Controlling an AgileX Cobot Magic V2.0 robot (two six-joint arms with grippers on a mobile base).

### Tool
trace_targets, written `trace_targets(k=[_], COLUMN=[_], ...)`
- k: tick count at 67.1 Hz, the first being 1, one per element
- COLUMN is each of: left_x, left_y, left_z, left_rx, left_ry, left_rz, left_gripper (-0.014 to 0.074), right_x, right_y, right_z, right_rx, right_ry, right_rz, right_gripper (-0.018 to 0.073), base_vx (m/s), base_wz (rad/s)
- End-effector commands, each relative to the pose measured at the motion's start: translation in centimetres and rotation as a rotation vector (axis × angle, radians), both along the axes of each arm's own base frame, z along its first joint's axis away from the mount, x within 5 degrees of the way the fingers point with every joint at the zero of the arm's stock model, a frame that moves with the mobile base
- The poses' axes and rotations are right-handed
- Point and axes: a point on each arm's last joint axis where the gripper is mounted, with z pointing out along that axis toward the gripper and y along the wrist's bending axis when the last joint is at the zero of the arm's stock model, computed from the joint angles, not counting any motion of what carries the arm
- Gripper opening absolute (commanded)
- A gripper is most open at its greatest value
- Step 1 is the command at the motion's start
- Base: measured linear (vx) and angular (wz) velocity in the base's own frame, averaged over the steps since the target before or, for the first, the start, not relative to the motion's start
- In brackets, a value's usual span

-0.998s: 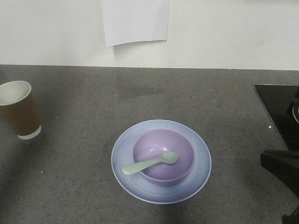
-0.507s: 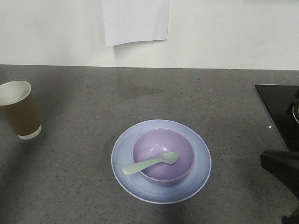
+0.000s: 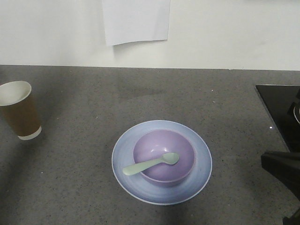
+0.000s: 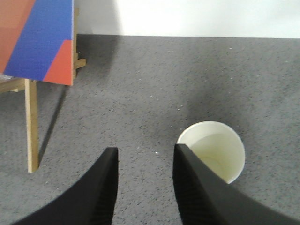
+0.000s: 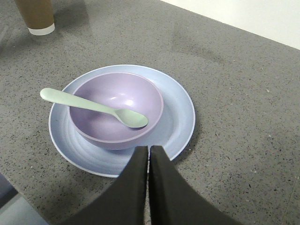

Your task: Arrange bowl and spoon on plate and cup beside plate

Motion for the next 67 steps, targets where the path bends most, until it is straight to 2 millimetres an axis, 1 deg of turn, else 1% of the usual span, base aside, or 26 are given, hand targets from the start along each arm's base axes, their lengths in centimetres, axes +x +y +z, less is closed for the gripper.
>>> trace_targets(k=[1, 8, 12, 24, 32, 36, 46, 58, 67], left_x=[-0.7, -0.3, 0.2, 2.0, 3.4, 4.0, 5.6, 7.2, 8.4], left_y=[0.2, 0.4, 1.0, 2.4, 3.1, 3.2, 4.5, 4.6, 4.8], left_z=[1.7, 1.8, 1.9, 3.5, 3.7, 3.4, 1.7, -0.4, -3.0], left_rx=[-0.008, -0.057, -0.072, -0.104, -0.186, -0.227, -0.238, -0.243, -0.245], left_ry=[-0.122, -0.132, -0.134, -0.168, -0.154, -0.154, -0.094, -0.025, 0.067], left_rz=[0.000, -0.036, -0.025, 0.004, -0.030, -0.057, -0.016, -0.026, -0.029], left_gripper=[0.0283, 0.0283, 0.0282, 0.0282, 0.0282, 0.0282, 0.0282, 0.0282, 0.0282], right_x=[0.3, 0.3, 0.3, 0.3, 0.3, 0.3, 0.3, 0.3, 0.3], right_y=[-0.1, -0.1, -0.1, -0.1, -0.1, -0.1, -0.1, -0.1, -0.1], right_z=[1.3, 1.3, 1.3, 1.3, 1.3, 1.3, 1.3, 1.3, 1.3], right_rx=[0.036, 0.036, 0.036, 0.037, 0.037, 0.037, 0.037, 0.037, 0.037], right_ry=[-0.074, -0.075, -0.074, -0.074, -0.074, -0.074, -0.074, -0.074, -0.074], right_rz=[-0.022, -0.022, -0.022, -0.022, -0.022, -0.022, -0.022, -0.022, -0.022], right_gripper=[-0.0004, -0.0004, -0.0004, -0.0004, -0.0004, -0.0004, -0.0004, -0.0004, -0.0004], base_vx=[0.00, 0.00, 0.00, 0.00, 0.00, 0.00, 0.00, 0.00, 0.00], base_wz=[0.00, 0.00, 0.00, 0.00, 0.00, 0.00, 0.00, 0.00, 0.00])
